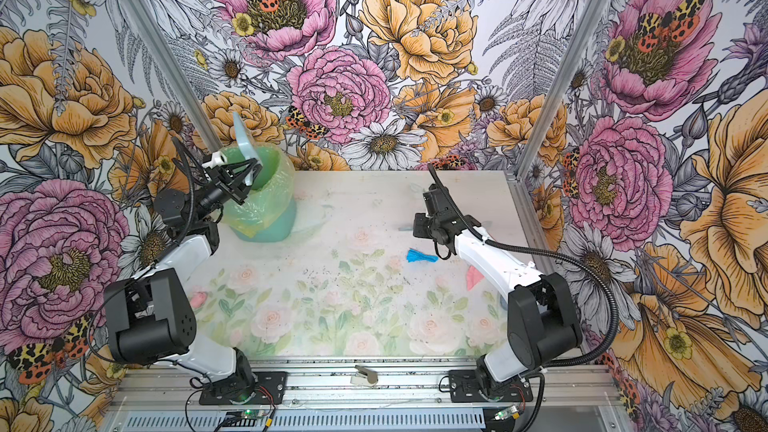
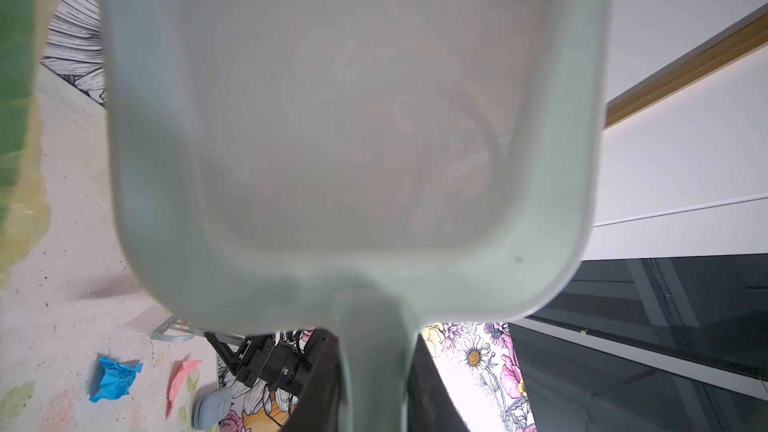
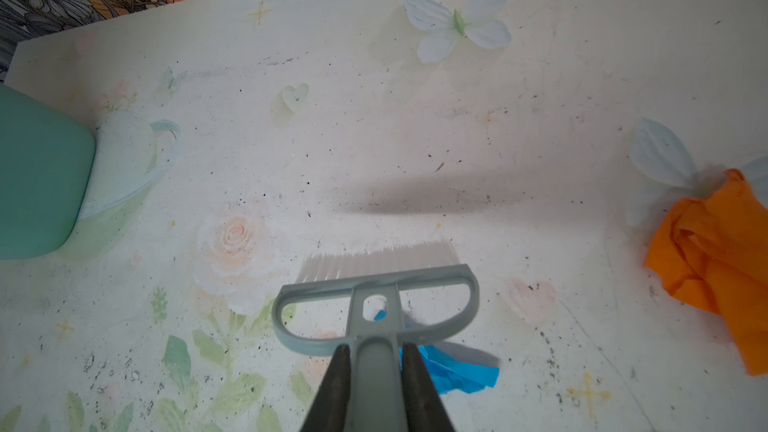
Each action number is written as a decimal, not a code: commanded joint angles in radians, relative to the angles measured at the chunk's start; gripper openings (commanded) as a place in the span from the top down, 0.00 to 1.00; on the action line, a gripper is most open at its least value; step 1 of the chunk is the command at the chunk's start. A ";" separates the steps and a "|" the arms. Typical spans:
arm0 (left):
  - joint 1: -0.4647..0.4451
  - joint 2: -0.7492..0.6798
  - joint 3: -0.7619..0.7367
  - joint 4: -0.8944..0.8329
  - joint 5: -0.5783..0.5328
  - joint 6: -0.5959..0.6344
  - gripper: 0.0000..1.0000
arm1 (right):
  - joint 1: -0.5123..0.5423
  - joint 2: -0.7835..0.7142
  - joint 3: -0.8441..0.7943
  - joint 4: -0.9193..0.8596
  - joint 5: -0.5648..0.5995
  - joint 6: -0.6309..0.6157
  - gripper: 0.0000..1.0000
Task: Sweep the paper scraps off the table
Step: 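Tip the dustpan over the green bin with the left gripper, then lower the dustpan with the left while the right brushes toward the pink scrap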
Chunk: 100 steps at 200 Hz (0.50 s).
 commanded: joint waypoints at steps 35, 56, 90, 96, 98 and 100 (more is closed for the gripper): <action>0.012 -0.163 0.036 -0.531 -0.005 0.451 0.92 | -0.007 -0.017 0.004 0.014 0.006 -0.030 1.00; 0.001 -0.228 0.096 -0.912 -0.053 0.744 0.92 | -0.008 -0.029 0.004 0.009 0.015 -0.038 1.00; -0.085 -0.287 0.256 -1.461 -0.283 1.204 0.91 | -0.012 -0.036 0.052 -0.105 0.056 -0.062 1.00; -0.108 -0.294 0.261 -1.489 -0.319 1.234 0.91 | -0.011 -0.034 0.070 -0.143 0.074 -0.071 1.00; -0.116 -0.296 0.261 -1.497 -0.330 1.239 0.91 | -0.012 -0.034 0.075 -0.156 0.080 -0.076 1.00; -0.123 -0.299 0.261 -1.504 -0.341 1.249 0.91 | -0.013 -0.034 0.082 -0.171 0.087 -0.079 1.00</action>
